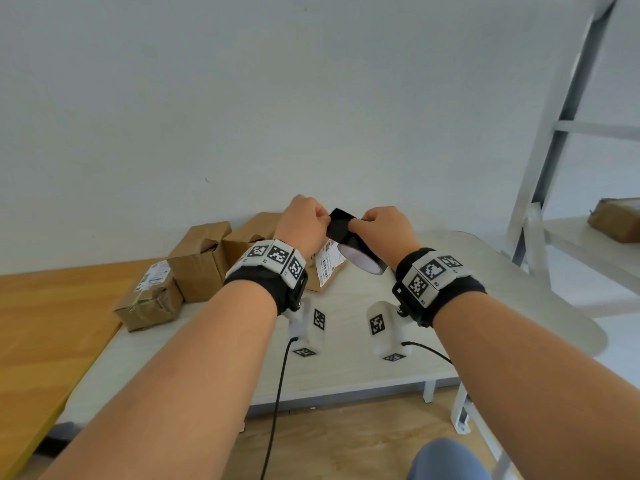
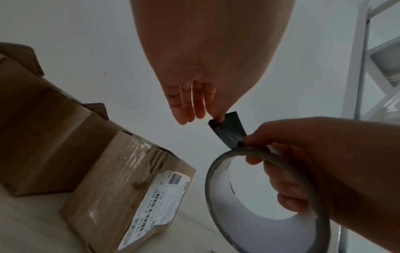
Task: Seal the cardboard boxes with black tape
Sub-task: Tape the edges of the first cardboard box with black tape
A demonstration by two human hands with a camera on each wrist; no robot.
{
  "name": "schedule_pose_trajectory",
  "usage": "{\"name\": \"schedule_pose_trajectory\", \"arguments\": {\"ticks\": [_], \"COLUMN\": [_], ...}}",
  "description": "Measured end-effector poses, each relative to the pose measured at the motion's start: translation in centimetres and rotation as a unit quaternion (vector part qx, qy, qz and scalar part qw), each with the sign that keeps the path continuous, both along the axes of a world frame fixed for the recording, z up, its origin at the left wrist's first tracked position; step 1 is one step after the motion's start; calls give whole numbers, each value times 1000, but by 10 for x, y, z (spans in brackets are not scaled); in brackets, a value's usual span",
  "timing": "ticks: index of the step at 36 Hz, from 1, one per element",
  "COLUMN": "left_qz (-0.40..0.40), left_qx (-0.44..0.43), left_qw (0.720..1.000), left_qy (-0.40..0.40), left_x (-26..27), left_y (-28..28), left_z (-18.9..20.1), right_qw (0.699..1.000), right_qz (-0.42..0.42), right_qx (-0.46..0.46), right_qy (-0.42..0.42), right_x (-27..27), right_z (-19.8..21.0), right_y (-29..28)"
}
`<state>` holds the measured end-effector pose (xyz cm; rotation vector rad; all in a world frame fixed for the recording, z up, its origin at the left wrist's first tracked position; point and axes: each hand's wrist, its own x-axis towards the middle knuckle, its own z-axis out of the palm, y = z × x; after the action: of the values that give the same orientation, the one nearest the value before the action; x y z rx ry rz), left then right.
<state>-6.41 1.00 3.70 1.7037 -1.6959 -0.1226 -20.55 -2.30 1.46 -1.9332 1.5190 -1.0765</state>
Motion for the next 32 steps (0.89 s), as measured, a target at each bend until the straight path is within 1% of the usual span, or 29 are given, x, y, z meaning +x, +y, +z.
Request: {"name": "schedule_pose_trajectory", "arguments": {"ticks": [3,7,12,16,23,26,32], "left_qz": [7,21,25,24,27,32,33], "left_qx": [23,32,59,80,98,100,110], "left_qw": [1000,999,998,996,994,994,992], "left_qy": [-2,9,1,-33,-37,-33,-49], "left_x": [6,17,21,18,19,21,22], "left_y": [1,-1,-6,-9,-14,-17,-20], "left_z": [3,4,3,2,0,-1,-1], "right_qw": [1000,999,999,999,995,994,992], "right_qz": [9,20,8,-13,-27,-31,-44], "right_qx": [7,16,28,51,88,85,59], "right_qy": [0,-23,-28,0,44,55,103], "right_x": [1,5,13,20,26,28,32], "right_z": [1,1,0,0,9,11,15], "right_y": [0,-1,-3,-6,-14,-15,-15]}}
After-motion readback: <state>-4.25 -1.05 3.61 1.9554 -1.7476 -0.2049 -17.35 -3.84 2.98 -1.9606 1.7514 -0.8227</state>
